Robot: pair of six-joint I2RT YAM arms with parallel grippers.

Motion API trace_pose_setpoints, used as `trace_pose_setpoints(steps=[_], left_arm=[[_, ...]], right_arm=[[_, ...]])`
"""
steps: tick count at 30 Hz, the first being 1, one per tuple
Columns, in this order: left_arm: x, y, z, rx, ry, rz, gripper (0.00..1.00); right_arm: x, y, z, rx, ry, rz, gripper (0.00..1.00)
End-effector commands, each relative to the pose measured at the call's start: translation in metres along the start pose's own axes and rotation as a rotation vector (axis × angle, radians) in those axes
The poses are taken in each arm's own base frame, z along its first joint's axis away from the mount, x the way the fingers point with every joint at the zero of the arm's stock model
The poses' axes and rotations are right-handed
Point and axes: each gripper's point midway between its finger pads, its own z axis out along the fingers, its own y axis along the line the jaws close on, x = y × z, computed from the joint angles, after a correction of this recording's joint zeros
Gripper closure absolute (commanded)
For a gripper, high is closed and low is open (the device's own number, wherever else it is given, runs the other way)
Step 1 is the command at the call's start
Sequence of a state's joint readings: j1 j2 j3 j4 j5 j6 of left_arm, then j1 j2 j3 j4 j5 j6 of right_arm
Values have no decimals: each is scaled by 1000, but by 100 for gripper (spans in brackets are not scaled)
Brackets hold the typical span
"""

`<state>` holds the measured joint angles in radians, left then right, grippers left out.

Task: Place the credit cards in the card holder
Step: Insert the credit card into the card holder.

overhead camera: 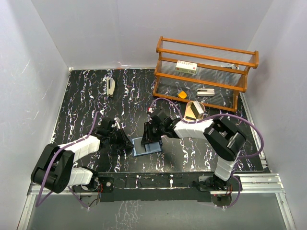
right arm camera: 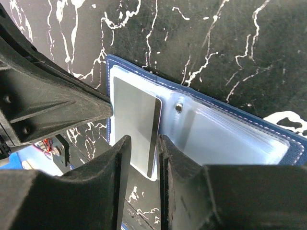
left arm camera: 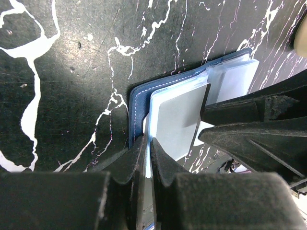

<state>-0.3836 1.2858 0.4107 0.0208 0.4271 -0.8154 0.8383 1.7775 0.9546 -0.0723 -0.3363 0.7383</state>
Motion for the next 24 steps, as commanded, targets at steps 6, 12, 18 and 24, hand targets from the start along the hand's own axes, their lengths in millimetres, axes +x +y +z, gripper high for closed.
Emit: trace_pose_setpoints(steps=[6, 12, 18, 24], left_arm=[[-6, -16, -6, 46, -18, 13, 91], [-13, -21, -16, 33, -53, 41, 77], [-23, -35, -33, 40, -101, 98, 56], [-31, -56, -53, 76, -130, 170, 39]], right_arm=[[-10, 35, 2, -114, -43, 28, 77], [-11, 24, -3, -55, -50, 12, 72], [-44, 10, -40, 99, -154, -89, 62], [-79, -5, -76, 269, -243, -232, 51]])
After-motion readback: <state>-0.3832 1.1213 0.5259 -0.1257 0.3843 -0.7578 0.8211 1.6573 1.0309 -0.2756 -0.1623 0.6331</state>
